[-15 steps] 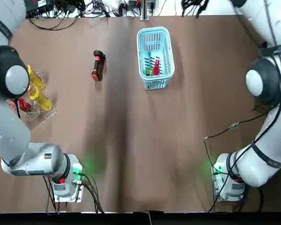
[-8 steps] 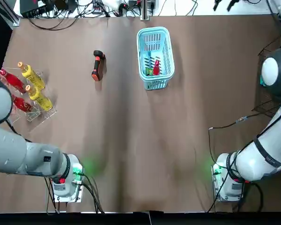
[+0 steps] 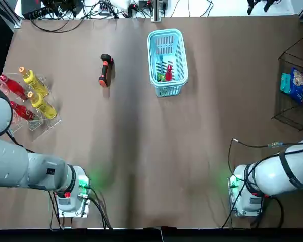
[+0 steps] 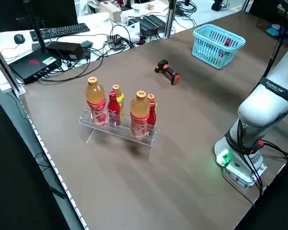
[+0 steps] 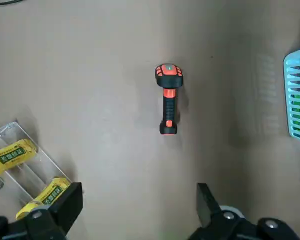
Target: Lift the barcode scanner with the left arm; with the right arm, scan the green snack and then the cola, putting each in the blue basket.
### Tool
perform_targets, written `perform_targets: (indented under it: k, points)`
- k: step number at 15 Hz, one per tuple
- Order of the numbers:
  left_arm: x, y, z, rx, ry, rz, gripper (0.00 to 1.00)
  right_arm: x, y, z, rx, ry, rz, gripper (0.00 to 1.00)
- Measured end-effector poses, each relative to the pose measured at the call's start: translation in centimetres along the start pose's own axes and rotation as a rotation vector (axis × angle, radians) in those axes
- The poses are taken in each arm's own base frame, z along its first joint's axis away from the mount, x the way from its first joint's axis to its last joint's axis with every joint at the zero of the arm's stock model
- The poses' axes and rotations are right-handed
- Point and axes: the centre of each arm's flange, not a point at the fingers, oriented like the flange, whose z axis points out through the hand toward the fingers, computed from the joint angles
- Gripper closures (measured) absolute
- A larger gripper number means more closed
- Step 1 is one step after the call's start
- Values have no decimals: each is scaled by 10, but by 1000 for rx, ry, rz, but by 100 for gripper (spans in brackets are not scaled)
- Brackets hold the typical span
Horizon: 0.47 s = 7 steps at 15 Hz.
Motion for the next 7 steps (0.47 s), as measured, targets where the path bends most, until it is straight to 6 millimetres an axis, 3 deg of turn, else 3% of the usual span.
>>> perform_targets:
  k: [3,7]
  points:
    - [4,2,5,12,-3,6,0,-14,13,-2,5,10,23,0]
    - [6,3,7,18,-4,13,0,-18,21,-12,7,39,100,0]
